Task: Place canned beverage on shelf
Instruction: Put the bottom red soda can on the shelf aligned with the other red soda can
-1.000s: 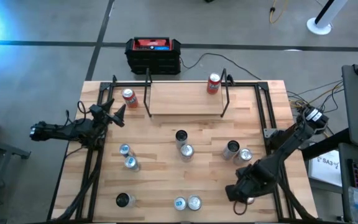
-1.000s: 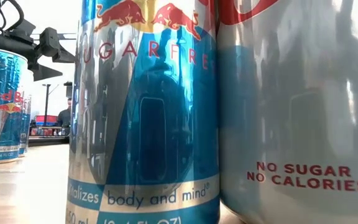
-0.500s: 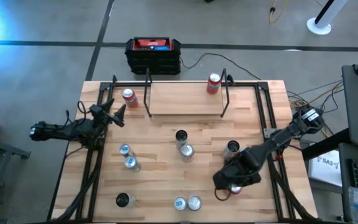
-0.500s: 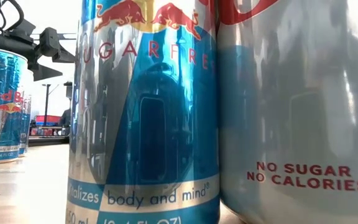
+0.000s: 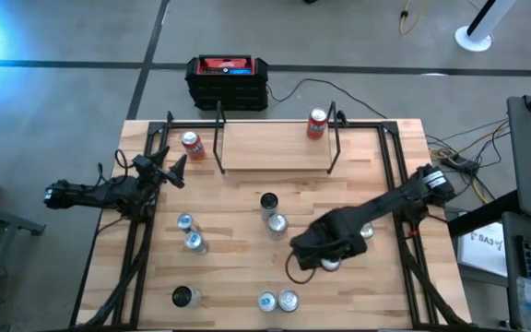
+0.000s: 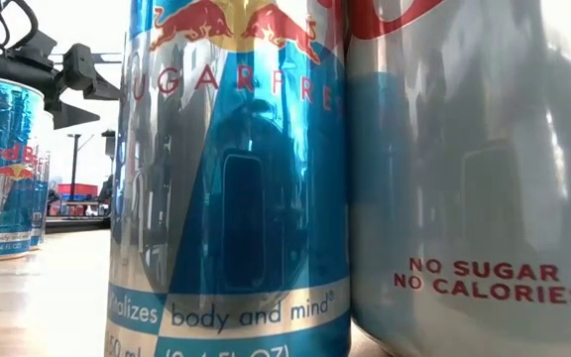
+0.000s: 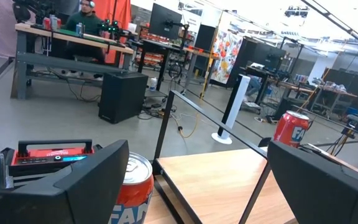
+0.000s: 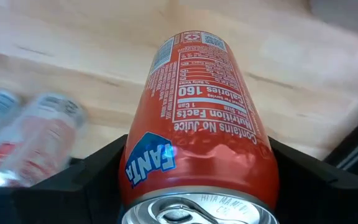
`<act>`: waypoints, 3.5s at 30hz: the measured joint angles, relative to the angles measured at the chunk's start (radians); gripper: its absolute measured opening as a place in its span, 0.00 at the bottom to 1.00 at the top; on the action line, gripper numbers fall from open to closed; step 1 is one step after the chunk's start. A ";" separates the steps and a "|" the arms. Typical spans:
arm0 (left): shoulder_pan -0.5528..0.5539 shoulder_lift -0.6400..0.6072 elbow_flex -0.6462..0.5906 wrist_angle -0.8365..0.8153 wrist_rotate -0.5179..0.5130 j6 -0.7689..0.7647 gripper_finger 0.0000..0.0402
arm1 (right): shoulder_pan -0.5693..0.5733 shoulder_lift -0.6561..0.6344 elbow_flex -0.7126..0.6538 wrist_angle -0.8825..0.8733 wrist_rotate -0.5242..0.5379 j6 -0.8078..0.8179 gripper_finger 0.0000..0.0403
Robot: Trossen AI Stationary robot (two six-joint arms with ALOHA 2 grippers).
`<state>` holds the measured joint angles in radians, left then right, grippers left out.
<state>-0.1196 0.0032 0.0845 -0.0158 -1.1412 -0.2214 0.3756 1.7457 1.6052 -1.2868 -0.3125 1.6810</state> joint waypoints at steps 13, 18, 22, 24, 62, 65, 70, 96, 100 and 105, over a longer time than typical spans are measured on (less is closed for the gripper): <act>0.000 0.000 0.000 0.000 0.000 0.000 0.92 | -0.193 0.054 0.148 -0.117 0.009 -0.152 0.74; 0.000 0.000 0.000 0.000 0.000 0.000 0.92 | -0.273 0.046 0.174 -0.129 0.054 -0.171 0.74; 0.000 0.000 0.000 0.000 0.000 0.000 0.92 | -0.345 0.044 0.187 -0.144 0.073 -0.191 0.74; 0.000 0.000 0.000 0.000 0.000 0.000 0.92 | -0.381 0.044 0.188 -0.145 0.082 -0.202 0.74; 0.000 0.000 0.000 0.000 0.000 0.000 0.92 | -0.920 0.044 0.188 -0.150 0.180 -0.646 0.74; 0.000 0.000 0.000 0.000 0.000 0.000 0.92 | -0.920 0.044 0.188 -0.125 0.222 -0.647 0.74; 0.000 0.000 0.000 0.000 0.000 0.000 0.92 | -0.921 0.044 0.188 -0.093 0.238 -0.647 0.74; 0.000 0.000 0.000 0.000 0.000 0.000 0.92 | -0.917 0.132 0.191 -0.024 0.131 -0.635 0.78; 0.000 0.000 0.000 0.000 0.000 0.000 0.92 | -0.918 0.132 0.190 -0.019 0.141 -0.632 0.86; 0.000 0.000 0.000 0.000 0.000 0.000 0.92 | -0.917 0.132 0.190 -0.020 0.140 -0.633 0.89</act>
<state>-0.1200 0.0032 0.0845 -0.0158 -1.1412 -0.2211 -0.5419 1.8778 1.7950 -1.3067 -0.1722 1.0481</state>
